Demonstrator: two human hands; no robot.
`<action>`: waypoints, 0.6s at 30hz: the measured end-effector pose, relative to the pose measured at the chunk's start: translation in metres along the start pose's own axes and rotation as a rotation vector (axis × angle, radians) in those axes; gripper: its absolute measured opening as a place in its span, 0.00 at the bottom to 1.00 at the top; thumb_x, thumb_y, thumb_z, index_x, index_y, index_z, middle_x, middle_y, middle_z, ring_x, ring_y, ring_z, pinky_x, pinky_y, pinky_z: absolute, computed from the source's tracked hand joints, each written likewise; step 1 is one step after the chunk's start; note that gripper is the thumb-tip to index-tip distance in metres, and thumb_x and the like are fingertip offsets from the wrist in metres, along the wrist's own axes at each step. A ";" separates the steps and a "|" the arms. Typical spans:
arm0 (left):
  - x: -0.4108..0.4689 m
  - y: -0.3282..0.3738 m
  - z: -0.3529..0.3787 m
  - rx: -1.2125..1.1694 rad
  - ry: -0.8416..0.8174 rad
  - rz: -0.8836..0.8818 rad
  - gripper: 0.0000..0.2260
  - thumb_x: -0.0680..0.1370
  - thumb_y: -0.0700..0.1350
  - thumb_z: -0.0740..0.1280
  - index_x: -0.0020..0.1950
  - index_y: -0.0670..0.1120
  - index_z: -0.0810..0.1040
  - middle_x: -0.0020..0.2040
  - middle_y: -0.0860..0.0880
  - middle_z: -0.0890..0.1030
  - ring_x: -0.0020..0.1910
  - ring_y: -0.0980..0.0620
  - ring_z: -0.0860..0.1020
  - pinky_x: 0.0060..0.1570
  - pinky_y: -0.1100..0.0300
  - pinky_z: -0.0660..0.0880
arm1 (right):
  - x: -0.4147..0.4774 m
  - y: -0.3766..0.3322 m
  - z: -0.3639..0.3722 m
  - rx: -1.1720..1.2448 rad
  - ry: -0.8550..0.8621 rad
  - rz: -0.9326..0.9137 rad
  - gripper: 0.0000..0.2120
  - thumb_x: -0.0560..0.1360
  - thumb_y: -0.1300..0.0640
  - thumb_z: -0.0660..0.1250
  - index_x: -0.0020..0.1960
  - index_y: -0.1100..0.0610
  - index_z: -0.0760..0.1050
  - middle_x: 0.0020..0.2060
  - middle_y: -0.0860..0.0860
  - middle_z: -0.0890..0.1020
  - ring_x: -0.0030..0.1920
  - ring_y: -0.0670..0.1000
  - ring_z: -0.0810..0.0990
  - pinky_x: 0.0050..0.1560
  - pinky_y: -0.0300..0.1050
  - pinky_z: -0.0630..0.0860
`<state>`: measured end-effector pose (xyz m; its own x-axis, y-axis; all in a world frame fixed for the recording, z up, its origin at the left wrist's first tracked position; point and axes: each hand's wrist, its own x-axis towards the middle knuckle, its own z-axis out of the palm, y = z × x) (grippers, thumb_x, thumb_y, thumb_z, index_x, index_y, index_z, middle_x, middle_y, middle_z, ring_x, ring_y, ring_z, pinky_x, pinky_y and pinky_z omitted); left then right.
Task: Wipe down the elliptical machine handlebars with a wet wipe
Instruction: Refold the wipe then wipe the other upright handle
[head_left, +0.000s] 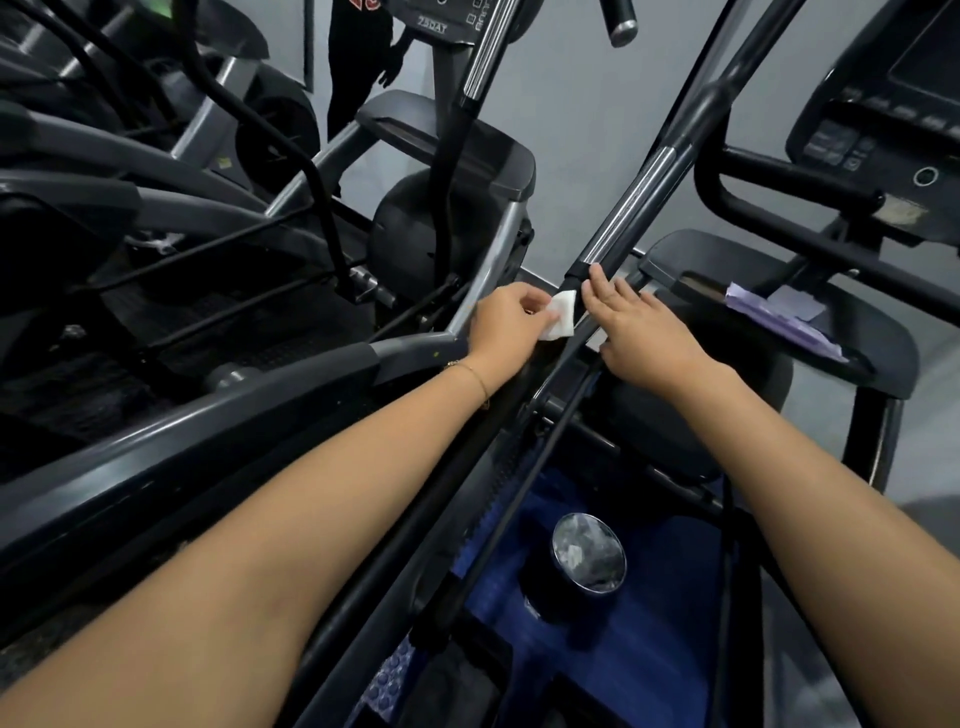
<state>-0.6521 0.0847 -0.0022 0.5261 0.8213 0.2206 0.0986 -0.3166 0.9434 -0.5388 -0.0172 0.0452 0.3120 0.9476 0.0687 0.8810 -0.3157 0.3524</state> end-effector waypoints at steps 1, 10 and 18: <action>0.001 -0.005 -0.001 -0.013 -0.025 -0.006 0.09 0.74 0.43 0.70 0.53 0.43 0.81 0.48 0.48 0.83 0.46 0.56 0.78 0.50 0.65 0.73 | 0.000 -0.001 0.000 0.006 -0.005 0.006 0.35 0.76 0.64 0.57 0.76 0.55 0.41 0.76 0.51 0.39 0.76 0.54 0.45 0.75 0.51 0.47; 0.015 0.002 -0.014 -0.015 -0.224 -0.003 0.06 0.73 0.41 0.71 0.48 0.43 0.79 0.35 0.53 0.76 0.38 0.54 0.75 0.38 0.65 0.71 | 0.000 -0.002 0.000 0.011 -0.040 0.046 0.36 0.75 0.65 0.57 0.76 0.54 0.40 0.75 0.50 0.38 0.76 0.54 0.46 0.75 0.52 0.48; -0.018 -0.029 -0.044 -0.066 -0.428 -0.233 0.07 0.75 0.40 0.69 0.39 0.47 0.73 0.36 0.50 0.75 0.33 0.57 0.74 0.41 0.62 0.77 | -0.005 -0.011 -0.005 0.068 -0.059 0.094 0.37 0.75 0.66 0.57 0.76 0.53 0.40 0.75 0.49 0.37 0.76 0.55 0.47 0.75 0.52 0.50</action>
<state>-0.7016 0.1004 -0.0221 0.7977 0.5937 -0.1061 0.2080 -0.1057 0.9724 -0.5513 -0.0181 0.0456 0.4132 0.9097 0.0427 0.8682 -0.4076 0.2829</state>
